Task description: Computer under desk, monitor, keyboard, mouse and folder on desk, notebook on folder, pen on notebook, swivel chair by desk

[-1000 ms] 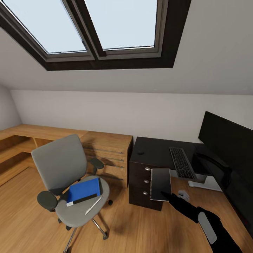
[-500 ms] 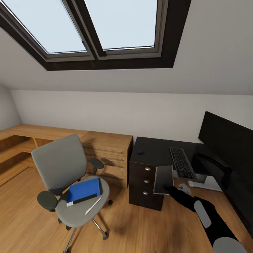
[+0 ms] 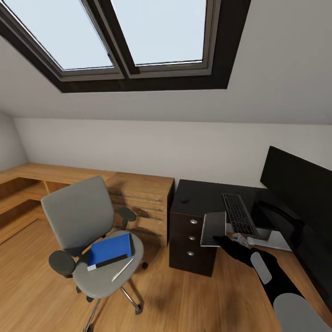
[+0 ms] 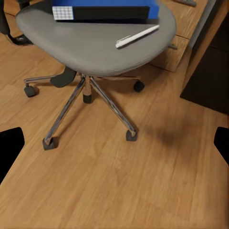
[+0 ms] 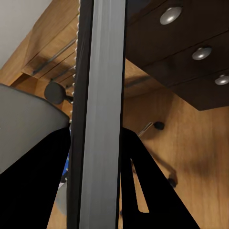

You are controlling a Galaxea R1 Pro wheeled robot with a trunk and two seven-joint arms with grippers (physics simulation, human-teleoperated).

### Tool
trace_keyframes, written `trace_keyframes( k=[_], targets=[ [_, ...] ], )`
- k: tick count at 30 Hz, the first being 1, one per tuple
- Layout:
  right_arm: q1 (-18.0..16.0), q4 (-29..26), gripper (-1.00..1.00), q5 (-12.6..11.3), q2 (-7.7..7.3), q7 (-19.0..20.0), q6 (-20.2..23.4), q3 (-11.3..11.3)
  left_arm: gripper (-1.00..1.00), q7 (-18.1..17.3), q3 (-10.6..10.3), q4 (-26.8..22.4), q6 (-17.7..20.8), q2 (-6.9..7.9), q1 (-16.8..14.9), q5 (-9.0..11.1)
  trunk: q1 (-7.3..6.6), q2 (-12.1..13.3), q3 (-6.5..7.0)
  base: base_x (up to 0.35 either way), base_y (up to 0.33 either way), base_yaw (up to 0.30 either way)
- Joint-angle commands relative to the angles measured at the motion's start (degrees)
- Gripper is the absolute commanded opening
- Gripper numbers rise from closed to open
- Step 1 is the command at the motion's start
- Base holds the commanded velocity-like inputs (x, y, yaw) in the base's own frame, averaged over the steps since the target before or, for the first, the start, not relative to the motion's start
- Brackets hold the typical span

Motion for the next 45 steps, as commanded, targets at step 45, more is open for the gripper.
trace_keyframes(
  k=[45],
  targets=[
    [-0.1,1.0,-1.00,0.1,-0.49,9.8,0.1,-0.3,1.00,-0.4,-0.3,0.0,2.2,-0.11,0.1,0.8,0.01,-0.1,-0.08,0.147,0.019,0.000]
  ],
)
